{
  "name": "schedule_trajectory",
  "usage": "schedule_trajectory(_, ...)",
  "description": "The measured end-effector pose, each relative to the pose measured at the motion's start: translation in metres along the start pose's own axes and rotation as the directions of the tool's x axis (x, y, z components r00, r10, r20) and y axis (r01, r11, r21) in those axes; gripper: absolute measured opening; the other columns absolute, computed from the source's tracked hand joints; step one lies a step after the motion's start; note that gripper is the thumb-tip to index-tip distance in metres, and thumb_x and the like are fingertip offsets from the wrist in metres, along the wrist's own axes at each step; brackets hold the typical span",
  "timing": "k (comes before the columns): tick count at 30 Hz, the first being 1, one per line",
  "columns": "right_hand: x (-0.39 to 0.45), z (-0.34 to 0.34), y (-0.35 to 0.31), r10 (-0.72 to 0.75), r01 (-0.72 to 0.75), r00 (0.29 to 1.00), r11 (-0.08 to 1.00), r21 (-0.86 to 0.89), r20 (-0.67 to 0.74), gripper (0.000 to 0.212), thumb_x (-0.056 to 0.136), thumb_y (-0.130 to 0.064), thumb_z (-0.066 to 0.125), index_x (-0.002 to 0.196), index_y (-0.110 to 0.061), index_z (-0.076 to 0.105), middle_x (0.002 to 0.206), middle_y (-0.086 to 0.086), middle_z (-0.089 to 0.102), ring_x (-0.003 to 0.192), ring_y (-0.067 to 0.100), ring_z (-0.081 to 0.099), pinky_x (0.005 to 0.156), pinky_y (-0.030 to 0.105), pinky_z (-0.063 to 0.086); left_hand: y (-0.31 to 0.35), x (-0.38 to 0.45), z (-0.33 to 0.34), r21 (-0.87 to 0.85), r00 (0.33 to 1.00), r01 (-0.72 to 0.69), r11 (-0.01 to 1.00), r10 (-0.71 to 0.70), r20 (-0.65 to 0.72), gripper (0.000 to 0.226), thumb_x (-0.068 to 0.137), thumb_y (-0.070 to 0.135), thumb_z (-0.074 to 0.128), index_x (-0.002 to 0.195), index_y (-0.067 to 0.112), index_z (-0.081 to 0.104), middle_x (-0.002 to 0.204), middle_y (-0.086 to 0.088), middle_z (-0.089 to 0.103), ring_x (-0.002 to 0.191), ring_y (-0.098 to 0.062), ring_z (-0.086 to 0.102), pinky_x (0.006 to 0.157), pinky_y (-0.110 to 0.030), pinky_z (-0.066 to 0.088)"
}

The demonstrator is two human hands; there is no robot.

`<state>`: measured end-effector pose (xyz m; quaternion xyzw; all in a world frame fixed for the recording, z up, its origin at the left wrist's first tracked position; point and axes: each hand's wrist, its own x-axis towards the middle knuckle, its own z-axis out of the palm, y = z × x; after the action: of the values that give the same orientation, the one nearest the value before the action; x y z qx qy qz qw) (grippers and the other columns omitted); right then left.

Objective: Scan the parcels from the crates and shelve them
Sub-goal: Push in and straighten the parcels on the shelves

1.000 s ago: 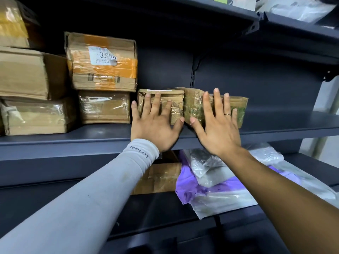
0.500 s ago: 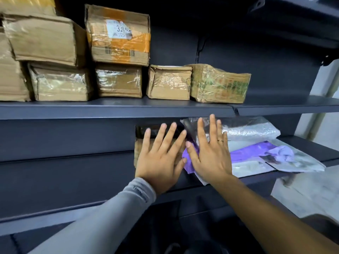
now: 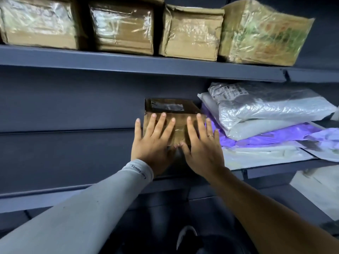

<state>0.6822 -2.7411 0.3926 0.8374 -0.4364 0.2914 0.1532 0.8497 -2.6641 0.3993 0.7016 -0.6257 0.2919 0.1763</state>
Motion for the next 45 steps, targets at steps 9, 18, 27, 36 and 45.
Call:
schedule_trajectory(9,0.062,0.030,0.015,0.063,-0.062,0.998,0.998,-0.023,0.026,0.085,0.099,-0.063,0.045,0.166,-0.037,0.000,0.174,0.009,-0.001,0.157,0.046,0.002,0.124,0.064,0.016,-0.032,0.061,0.011,0.092,0.994,0.067,0.993,-0.075,0.083,0.080,0.104,0.059,0.034,0.166,0.025,-0.003,0.175,-0.001,0.005,0.161,-0.029,-0.004,0.115,-0.075,-0.011)
schedule_trajectory(18,0.054,0.027,0.003,0.078,-0.070,0.993,0.993,0.096,-0.087,0.066,0.098,-0.045,0.064,0.158,-0.041,0.037,0.156,0.011,0.038,0.135,0.051,0.036,0.103,0.057,0.048,-0.030,0.056,0.002,0.021,0.991,0.132,0.991,-0.132,0.028,0.044,0.107,0.023,0.041,0.147,0.038,0.047,0.146,0.006,0.058,0.146,-0.023,0.039,0.112,-0.084,-0.003)
schedule_trajectory(27,0.028,0.010,-0.017,0.045,-0.001,0.976,0.979,0.205,-0.211,0.043,0.104,-0.029,0.054,0.146,-0.037,0.057,0.149,0.015,0.046,0.124,0.045,0.041,0.095,0.054,0.052,-0.039,0.015,-0.029,0.055,0.994,0.109,0.992,-0.110,0.017,0.060,0.101,0.021,0.036,0.156,0.044,0.037,0.155,0.011,0.048,0.141,-0.023,0.043,0.112,-0.083,-0.002)
schedule_trajectory(36,-0.010,-0.024,-0.039,0.009,0.035,0.972,0.982,0.187,-0.233,0.045,0.100,-0.026,0.065,0.144,-0.032,0.059,0.150,0.015,0.047,0.117,0.044,0.047,0.086,0.050,0.058,-0.050,-0.028,-0.065,0.056,0.996,0.087,0.995,-0.087,-0.005,0.055,0.096,0.018,0.058,0.145,0.041,0.056,0.142,0.007,0.064,0.129,-0.028,0.058,0.112,-0.082,0.004)
schedule_trajectory(45,-0.064,-0.066,-0.045,-0.064,0.112,0.958,0.981,0.160,-0.279,0.038,0.098,-0.023,0.067,0.136,-0.019,0.066,0.130,0.017,0.058,0.110,0.046,0.054,0.081,0.049,0.059,-0.051,-0.073,-0.098,0.004,0.993,0.035,0.999,-0.035,-0.108,0.051,0.085,0.019,0.077,0.132,0.034,0.067,0.130,0.005,0.070,0.119,-0.026,0.063,0.110,-0.082,0.017)
